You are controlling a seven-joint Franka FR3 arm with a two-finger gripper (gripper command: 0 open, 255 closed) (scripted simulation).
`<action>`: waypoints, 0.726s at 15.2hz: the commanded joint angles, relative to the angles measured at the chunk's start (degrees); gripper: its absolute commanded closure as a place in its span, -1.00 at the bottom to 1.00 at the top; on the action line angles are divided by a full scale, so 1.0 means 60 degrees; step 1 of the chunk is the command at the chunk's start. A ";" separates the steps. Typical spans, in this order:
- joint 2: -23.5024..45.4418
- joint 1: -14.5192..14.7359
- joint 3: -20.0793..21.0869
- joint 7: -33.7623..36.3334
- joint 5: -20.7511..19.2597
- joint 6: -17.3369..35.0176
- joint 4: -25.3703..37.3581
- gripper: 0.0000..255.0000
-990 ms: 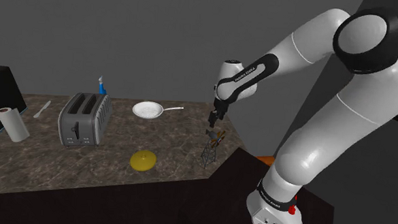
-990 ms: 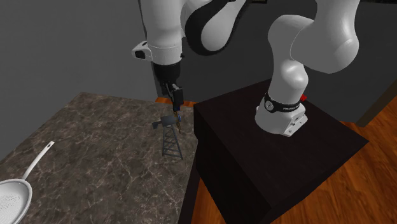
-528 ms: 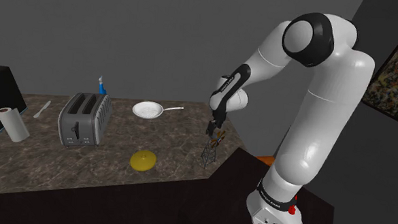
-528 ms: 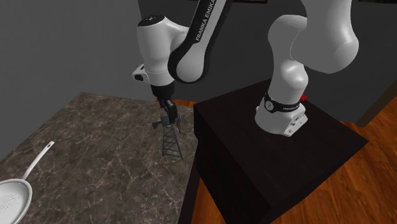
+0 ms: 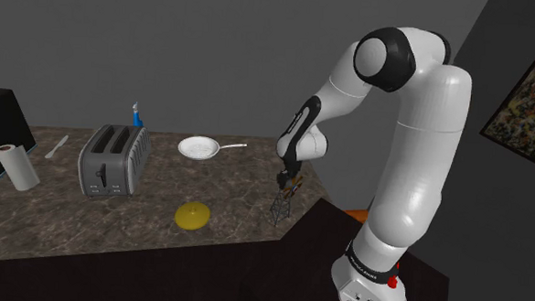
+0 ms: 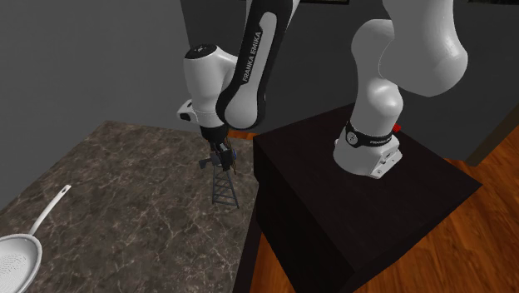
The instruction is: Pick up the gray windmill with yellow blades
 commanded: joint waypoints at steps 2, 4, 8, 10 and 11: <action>0.0146 -0.0043 0.0087 -0.0053 0.0107 0.0099 0.0046 1.00; 0.0155 -0.0047 0.0089 -0.0057 0.0111 0.0093 0.0061 1.00; 0.0151 -0.0048 0.0089 -0.0059 0.0111 0.0101 0.0049 1.00; 0.0133 -0.0038 0.0080 -0.0048 0.0100 0.0093 0.0040 1.00; 0.0138 -0.0043 0.0080 -0.0054 0.0100 0.0095 0.0043 1.00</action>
